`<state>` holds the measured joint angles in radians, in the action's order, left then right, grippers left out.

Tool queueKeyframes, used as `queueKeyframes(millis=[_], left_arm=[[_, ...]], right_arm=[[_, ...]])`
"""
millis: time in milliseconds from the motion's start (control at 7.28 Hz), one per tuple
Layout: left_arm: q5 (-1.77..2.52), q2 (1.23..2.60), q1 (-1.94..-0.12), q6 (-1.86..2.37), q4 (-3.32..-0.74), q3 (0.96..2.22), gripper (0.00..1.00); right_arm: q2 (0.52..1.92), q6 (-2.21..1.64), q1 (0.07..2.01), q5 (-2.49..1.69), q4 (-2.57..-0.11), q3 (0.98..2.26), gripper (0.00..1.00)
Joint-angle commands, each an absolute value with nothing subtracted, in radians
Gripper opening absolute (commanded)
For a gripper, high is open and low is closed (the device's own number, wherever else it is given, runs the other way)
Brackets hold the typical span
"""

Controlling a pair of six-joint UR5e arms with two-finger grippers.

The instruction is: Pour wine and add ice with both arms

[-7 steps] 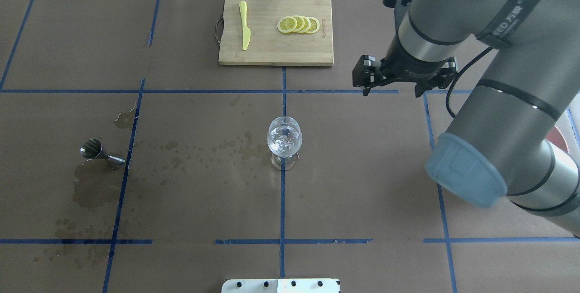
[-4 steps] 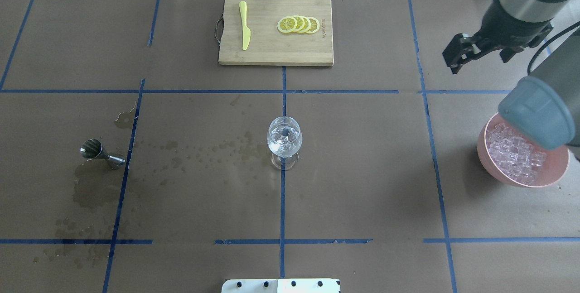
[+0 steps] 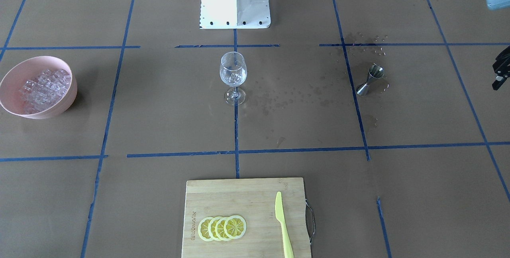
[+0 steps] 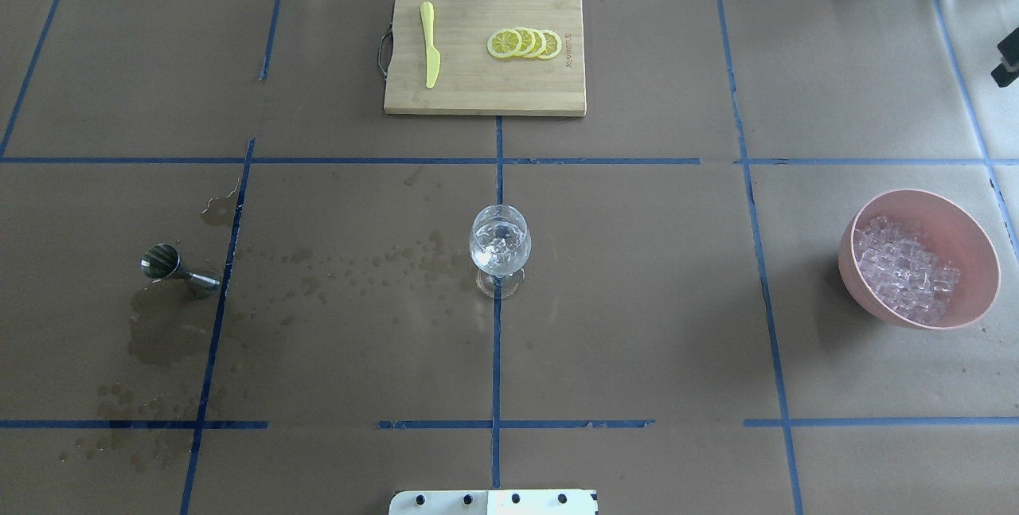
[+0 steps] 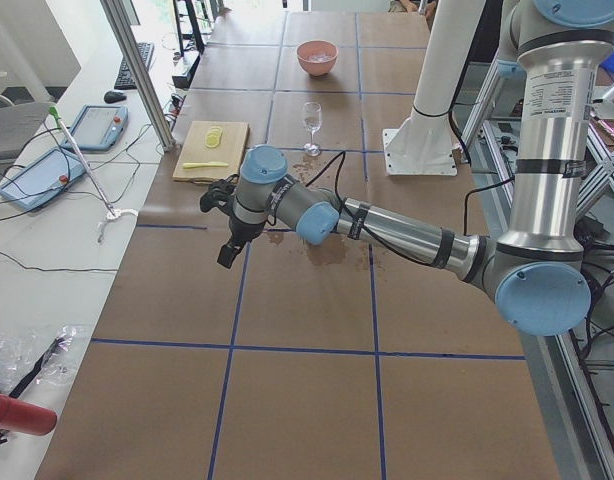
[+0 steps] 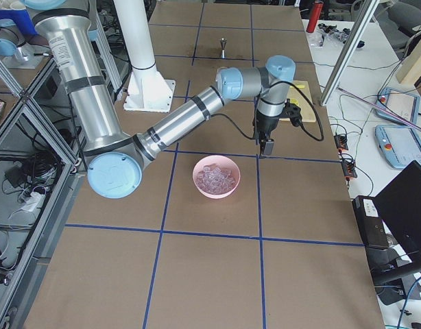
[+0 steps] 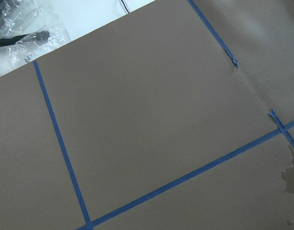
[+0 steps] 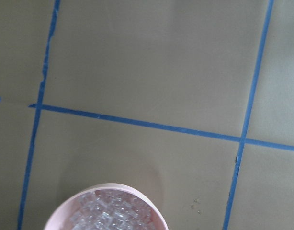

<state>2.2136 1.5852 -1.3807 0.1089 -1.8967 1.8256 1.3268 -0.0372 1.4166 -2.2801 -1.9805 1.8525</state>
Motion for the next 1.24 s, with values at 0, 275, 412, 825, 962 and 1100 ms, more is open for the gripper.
queueKeyframes(millis=[0, 275, 412, 825, 962, 1100], left_arm=[[2.215, 1.582, -1.387, 0.109, -1.893, 1.813, 1.0], [2.239, 1.557, -1.387, 0.109, -1.901, 1.81, 1.0], [2.265, 1.546, -1.387, 0.109, -1.899, 1.81, 1.0], [2.278, 1.526, -1.391, 0.109, -1.887, 1.798, 1.0], [2.302, 1.505, -1.403, 0.109, -1.879, 1.793, 1.0], [2.307, 1.508, -1.416, 0.109, -1.837, 1.793, 1.0]], right_arm=[[1.516, 0.005, 1.534, -2.382, -1.563, 1.665, 1.0], [1.535, 0.003, 1.554, -2.372, -1.497, 1.583, 1.0], [1.545, -0.005, 1.554, -2.332, -1.5, 1.58, 1.0], [1.614, -0.003, 1.542, -2.313, -1.442, 1.574, 1.0], [1.611, -0.003, 1.542, -2.315, -1.44, 1.574, 1.0], [1.608, -0.002, 1.542, -2.315, -1.44, 1.577, 1.0]])
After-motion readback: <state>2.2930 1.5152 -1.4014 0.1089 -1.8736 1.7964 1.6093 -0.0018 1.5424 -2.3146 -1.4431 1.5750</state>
